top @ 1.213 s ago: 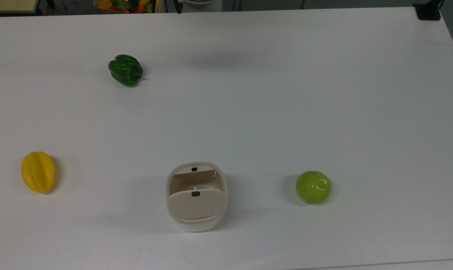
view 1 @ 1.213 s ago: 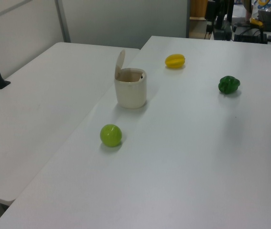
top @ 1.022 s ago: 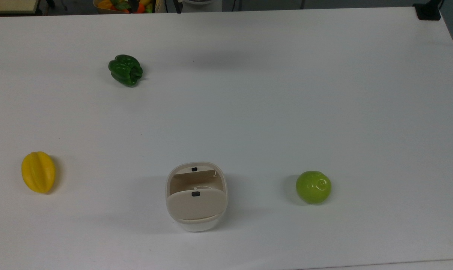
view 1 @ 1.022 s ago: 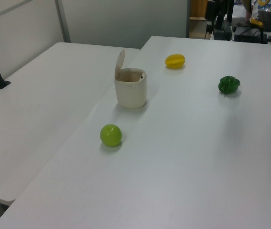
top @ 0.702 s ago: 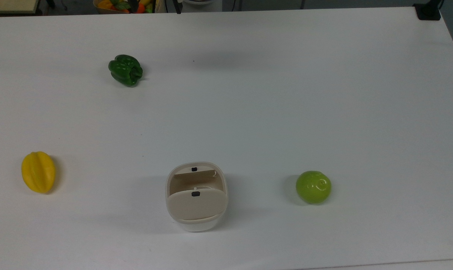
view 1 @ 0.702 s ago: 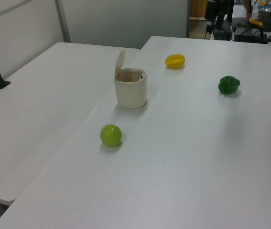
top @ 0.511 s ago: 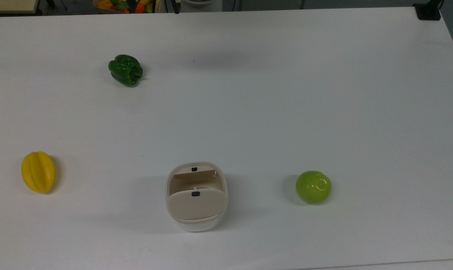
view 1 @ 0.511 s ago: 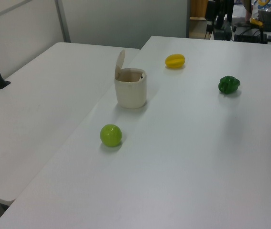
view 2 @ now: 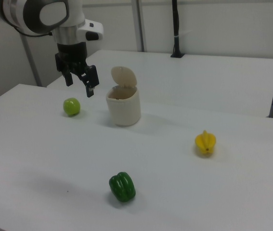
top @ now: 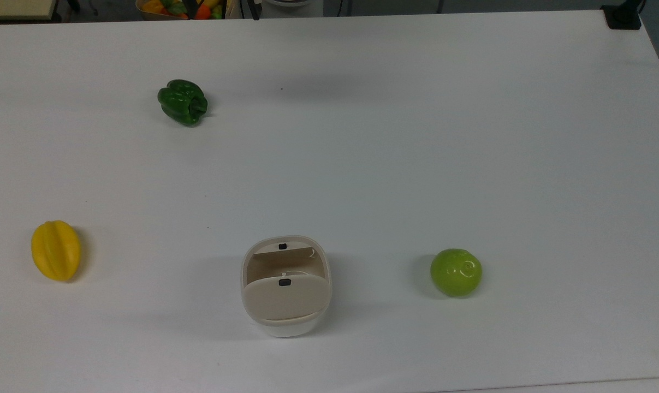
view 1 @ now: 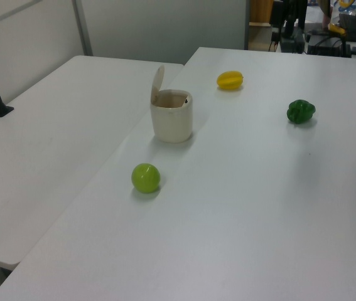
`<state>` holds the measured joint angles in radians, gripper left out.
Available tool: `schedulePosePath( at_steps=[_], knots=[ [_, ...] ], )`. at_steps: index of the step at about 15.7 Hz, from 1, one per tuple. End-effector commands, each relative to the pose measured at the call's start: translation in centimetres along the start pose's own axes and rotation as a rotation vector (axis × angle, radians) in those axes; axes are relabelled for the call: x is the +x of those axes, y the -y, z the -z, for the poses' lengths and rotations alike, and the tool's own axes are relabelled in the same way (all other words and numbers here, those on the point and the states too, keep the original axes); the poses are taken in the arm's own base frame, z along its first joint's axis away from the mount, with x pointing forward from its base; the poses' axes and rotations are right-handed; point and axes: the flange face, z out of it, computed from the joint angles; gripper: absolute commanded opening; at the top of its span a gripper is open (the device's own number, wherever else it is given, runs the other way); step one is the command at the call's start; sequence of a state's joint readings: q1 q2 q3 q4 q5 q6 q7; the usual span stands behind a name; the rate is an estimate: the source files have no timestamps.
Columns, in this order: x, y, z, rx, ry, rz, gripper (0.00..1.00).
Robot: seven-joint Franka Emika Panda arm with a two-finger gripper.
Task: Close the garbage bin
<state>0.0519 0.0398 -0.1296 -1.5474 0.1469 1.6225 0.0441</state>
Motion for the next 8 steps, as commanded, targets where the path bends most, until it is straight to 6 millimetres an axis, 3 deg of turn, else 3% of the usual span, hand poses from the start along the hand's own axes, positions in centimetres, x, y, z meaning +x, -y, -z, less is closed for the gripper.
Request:
schedulePosePath(
  at_steps=[1, 2, 3, 6, 8],
  knots=[
    [-0.45, -0.07, 0.41, 0.025, 0.019, 0.002, 0.81],
    [-0.41, 0.00, 0.31, 0.023, 0.020, 0.006, 0.45],
    [-0.41, 0.00, 0.31, 0.023, 0.020, 0.006, 0.32],
    [-0.40, 0.08, 0.31, 0.023, 0.019, 0.007, 0.06],
    [-0.38, 0.05, 0.25, 0.013, 0.017, 0.024, 0.00]
  ],
)
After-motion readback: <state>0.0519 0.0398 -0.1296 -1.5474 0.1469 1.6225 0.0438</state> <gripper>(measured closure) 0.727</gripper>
